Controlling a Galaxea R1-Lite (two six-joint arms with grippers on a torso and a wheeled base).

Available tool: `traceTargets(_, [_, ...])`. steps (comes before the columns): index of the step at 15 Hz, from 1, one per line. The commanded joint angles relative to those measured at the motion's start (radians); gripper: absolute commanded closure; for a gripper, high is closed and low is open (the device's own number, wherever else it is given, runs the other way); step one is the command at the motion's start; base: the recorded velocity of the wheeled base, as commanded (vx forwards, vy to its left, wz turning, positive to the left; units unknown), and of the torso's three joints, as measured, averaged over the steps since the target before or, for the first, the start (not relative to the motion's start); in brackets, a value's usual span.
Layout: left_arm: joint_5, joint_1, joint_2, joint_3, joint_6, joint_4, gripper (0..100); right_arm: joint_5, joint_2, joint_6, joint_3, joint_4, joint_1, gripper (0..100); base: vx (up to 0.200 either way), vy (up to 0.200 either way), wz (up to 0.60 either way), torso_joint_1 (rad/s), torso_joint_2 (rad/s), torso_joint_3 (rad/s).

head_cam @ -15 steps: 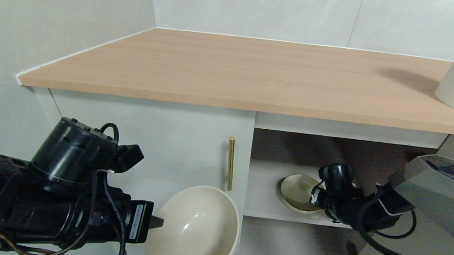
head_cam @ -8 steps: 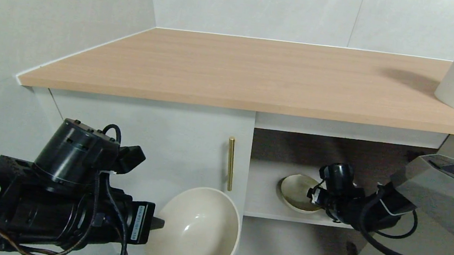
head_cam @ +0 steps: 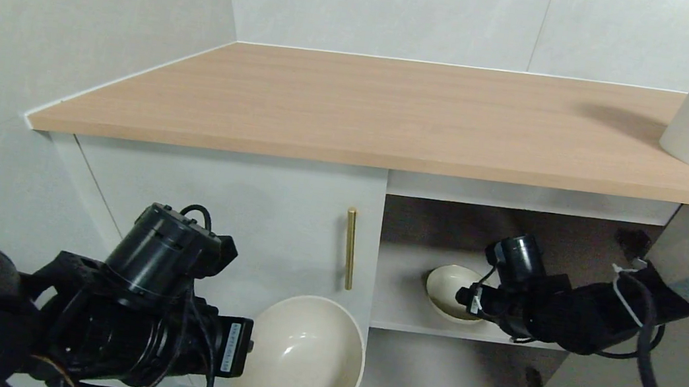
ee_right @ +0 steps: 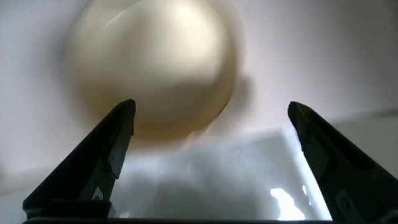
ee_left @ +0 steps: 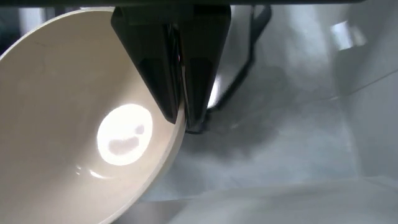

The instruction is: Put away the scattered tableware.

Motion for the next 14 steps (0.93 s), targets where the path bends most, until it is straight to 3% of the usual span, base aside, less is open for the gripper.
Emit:
traceTargets(1, [0.054, -0.064, 0.087, -0.01, -0.031, -0.015, 100, 0.088, -0.185, -0.001, 0.053, 0.096, 0.1, 0, 0.0, 0.0, 0.0, 0.0, 0.0, 0.0])
traceTargets(5, [0.167, -0.099, 0.215, -0.016, -0.036, -0.066, 100, 0.163, -0.352, -0.001, 0.064, 0.307, 0.263, 0, 0.0, 0.0, 0.0, 0.0, 0.0, 0.0])
traceTargets(12, [0.172, -0.115, 0.241, -0.092, -0.042, -0.035, 100, 0.163, -0.394, -0.073, 0.145, 0.31, 0.409, 0, 0.0, 0.0, 0.0, 0.0, 0.0, 0.0])
traceTargets(14, [0.172, -0.116, 0.239, -0.123, -0.08, -0.034, 100, 0.154, -0.357, -0.089, 0.153, 0.309, 0.432, 0, 0.0, 0.0, 0.0, 0.0, 0.0, 0.0])
